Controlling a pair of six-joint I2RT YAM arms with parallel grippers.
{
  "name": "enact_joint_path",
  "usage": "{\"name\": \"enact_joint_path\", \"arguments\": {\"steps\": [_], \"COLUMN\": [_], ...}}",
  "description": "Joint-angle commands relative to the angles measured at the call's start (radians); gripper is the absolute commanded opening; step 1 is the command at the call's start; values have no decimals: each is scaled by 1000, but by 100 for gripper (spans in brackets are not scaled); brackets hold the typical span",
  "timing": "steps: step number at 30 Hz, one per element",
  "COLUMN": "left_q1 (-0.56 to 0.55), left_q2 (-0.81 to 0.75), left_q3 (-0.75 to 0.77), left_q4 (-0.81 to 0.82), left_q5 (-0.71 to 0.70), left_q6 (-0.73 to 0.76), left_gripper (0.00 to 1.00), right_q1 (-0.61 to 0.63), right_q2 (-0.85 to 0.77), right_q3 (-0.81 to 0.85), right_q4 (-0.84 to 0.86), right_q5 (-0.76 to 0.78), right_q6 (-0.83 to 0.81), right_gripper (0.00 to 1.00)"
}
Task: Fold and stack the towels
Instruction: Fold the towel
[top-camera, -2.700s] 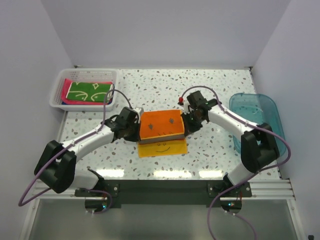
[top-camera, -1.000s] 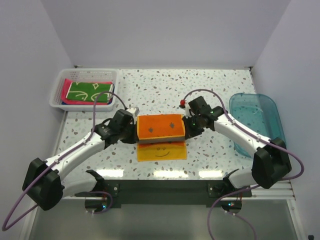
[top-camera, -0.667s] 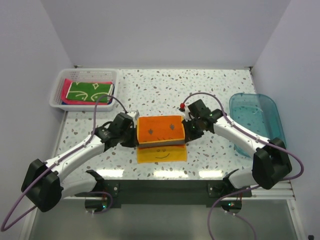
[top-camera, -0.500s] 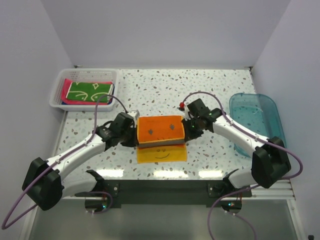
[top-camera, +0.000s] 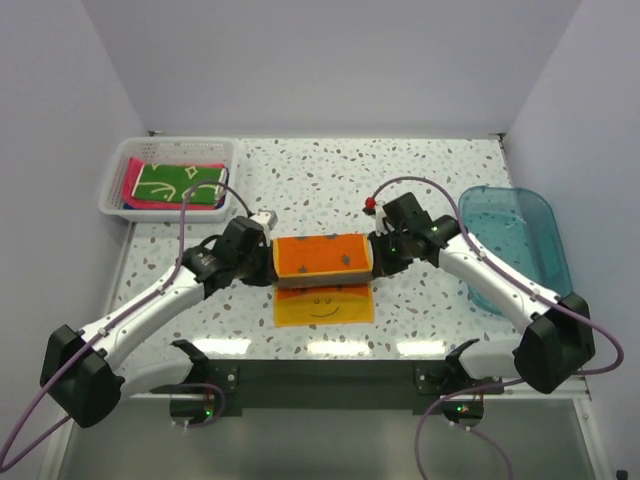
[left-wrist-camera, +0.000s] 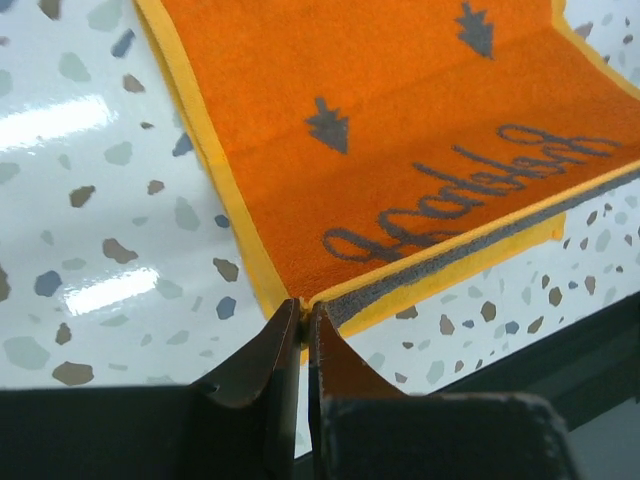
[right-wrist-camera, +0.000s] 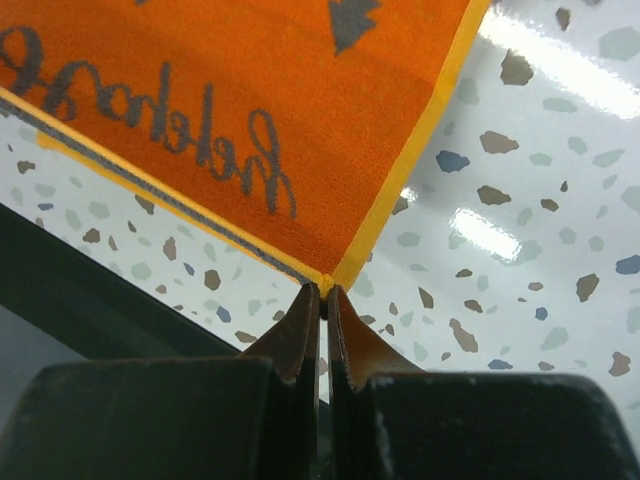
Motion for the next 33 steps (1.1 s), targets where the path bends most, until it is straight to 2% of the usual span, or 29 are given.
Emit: {"name": "enact_joint_path", "arguments": {"steps": [1, 6, 10, 12, 13, 15, 16, 17, 20, 22, 26, 29, 33], "left_q1": [2, 0, -8, -12, -12, -14, -17, -18, -17, -17, -17, -17, -17], "left_q2": [3, 68, 115, 111, 105, 76, 62, 31, -39, -85, -125, -124, -66], "left_q3": [-100, -194, -226, -233, -241, -244, -246, -247, -244, -244, -235, -218, -182], "left_q4": [-20, 75, 120, 120, 117, 101, 95, 88, 55, 37, 31, 26, 38], "left_q5": [34, 16, 22, 27, 31, 43, 50, 65, 85, 91, 111, 91, 39], "left_q6": [3, -14, -19, -17, -17, -21, -24, -33, -53, -68, -93, -108, -129], "left_gripper": [4, 6, 11, 14, 18, 28, 42, 48, 60, 62, 63, 63, 60], "right_q1": [-8, -8, 0, 6, 13, 21, 26, 30, 49, 64, 73, 73, 73], "right_q2": [6, 90, 147, 159, 162, 151, 145, 122, 52, 14, -57, -83, -63], "right_q3": [-97, -173, -197, -200, -206, -214, -222, -225, -231, -230, -223, -205, -200], "right_q4": [-9, 112, 154, 146, 143, 131, 123, 114, 73, 36, -21, -53, 48], "right_q5": [17, 5, -24, -41, -55, -73, -96, -106, -161, -233, -323, -278, -178], "right_q6": [12, 31, 28, 25, 23, 25, 29, 32, 38, 31, -6, -23, 53], "right_gripper": [0, 0, 0, 4, 6, 20, 26, 32, 37, 44, 47, 47, 40]}}
